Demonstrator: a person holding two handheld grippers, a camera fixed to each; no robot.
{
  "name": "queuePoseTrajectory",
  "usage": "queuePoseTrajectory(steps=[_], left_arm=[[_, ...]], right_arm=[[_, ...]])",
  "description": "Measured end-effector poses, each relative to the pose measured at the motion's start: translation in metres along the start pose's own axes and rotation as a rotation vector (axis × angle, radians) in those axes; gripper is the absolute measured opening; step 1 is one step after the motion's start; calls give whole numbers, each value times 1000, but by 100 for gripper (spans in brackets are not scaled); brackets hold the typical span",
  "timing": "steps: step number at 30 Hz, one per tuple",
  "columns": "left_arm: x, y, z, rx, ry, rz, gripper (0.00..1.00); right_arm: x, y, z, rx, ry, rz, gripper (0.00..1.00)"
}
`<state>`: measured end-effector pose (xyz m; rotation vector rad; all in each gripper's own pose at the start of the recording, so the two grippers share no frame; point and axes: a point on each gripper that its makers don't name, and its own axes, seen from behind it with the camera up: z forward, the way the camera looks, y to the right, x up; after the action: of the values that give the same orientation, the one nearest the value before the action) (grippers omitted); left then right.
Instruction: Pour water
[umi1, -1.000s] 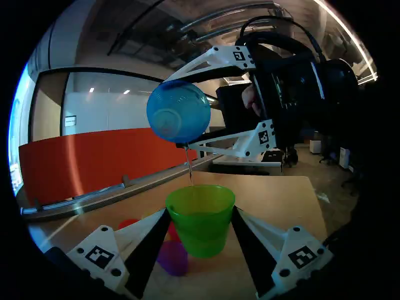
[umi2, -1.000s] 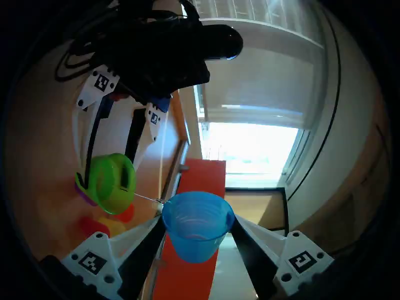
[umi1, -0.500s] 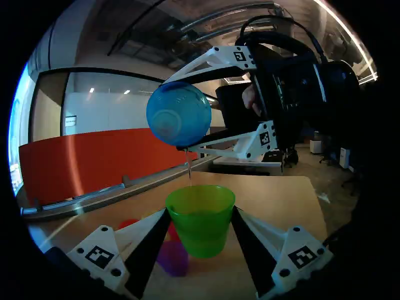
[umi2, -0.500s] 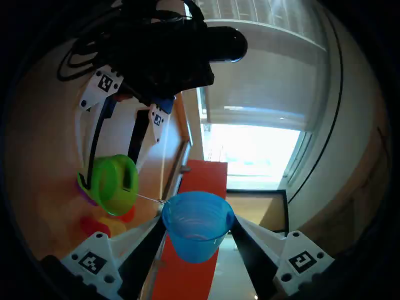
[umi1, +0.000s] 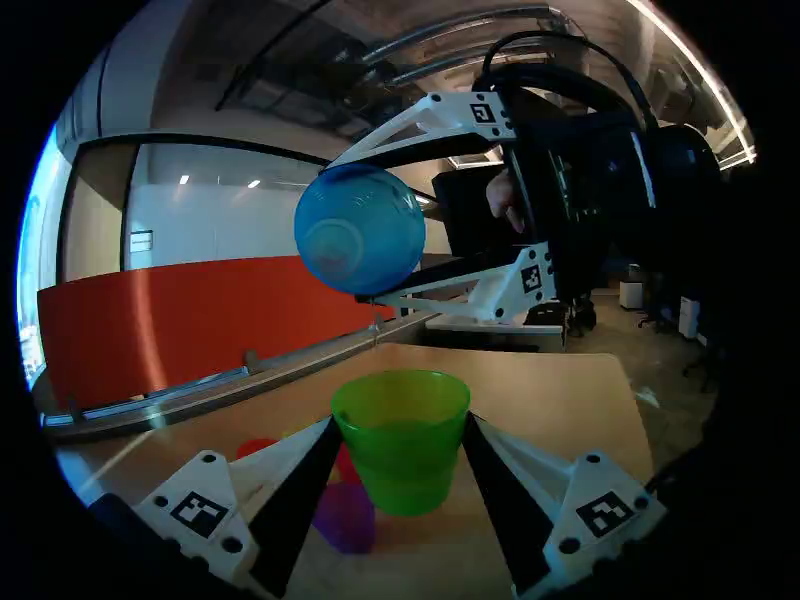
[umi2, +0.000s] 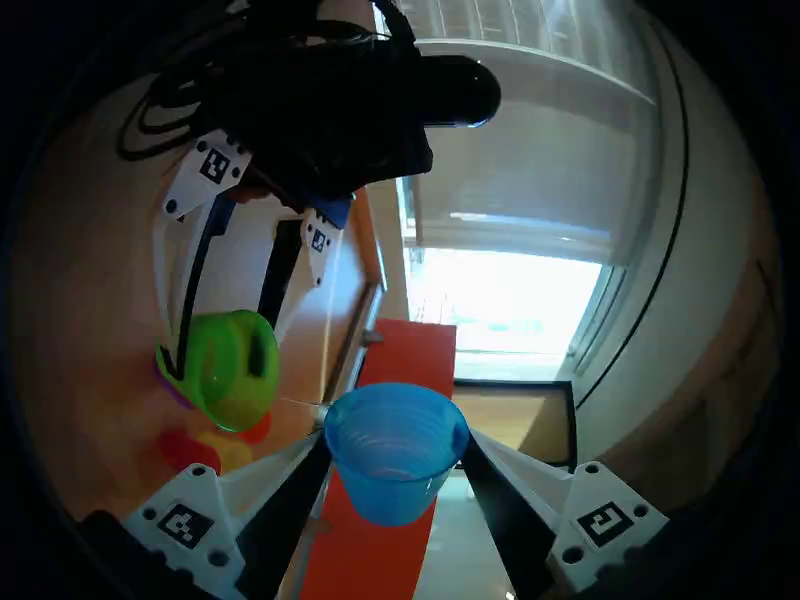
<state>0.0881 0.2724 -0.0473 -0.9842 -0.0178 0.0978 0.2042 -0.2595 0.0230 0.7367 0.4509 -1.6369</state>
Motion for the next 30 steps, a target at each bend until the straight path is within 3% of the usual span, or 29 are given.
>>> queuePoseTrajectory(steps=[11, 22, 30], left_arm=[[2, -4, -2, 4, 3, -4, 84], [1, -5, -2, 6, -3, -4, 84], [0, -6, -3, 9, -13, -4, 84]], right_arm=[[-3, 3, 5, -1, 6, 4, 91], [-10, 3, 10, -3, 28, 108, 91], [-17, -3, 9, -5, 39, 224, 91]])
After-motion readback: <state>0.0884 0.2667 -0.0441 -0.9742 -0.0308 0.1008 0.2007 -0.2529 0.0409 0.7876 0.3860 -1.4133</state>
